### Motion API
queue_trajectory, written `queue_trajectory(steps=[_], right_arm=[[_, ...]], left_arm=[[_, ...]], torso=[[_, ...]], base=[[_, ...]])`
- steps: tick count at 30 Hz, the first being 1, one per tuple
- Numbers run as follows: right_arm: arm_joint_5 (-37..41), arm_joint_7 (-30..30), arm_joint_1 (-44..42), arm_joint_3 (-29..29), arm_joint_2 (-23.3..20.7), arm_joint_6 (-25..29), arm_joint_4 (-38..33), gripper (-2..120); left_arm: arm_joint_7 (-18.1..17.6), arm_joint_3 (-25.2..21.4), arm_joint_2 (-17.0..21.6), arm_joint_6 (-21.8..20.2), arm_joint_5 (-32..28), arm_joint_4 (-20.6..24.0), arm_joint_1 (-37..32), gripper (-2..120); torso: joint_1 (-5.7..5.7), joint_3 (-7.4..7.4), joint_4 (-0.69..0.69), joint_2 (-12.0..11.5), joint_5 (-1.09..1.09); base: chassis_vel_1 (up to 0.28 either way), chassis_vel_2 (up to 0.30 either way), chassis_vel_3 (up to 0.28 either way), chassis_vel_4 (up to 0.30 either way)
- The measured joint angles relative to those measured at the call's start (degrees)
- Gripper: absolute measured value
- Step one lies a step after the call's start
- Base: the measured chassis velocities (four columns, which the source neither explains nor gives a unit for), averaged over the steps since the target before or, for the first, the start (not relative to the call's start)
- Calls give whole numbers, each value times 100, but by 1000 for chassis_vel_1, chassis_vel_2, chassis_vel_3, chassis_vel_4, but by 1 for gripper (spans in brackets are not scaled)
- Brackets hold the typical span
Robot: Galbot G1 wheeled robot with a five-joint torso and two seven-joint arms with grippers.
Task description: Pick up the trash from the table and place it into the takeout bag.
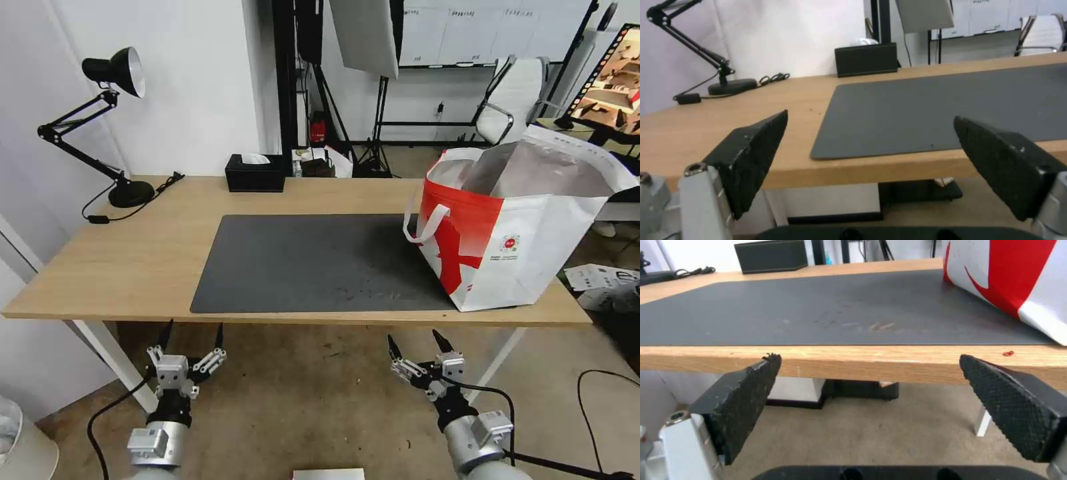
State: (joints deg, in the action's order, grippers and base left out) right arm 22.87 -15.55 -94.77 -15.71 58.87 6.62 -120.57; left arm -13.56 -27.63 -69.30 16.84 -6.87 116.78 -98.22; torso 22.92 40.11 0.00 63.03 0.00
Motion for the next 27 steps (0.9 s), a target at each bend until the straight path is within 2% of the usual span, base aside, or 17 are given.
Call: queue_trajectory(steps=[27], right_arm=[[0, 0, 0, 0, 0, 0, 0, 100]], left_arm=[[11, 29, 20, -57, -18, 31, 45, 100]], torso=[[0, 0, 0, 0, 0]], base=[[0, 0, 0, 0]])
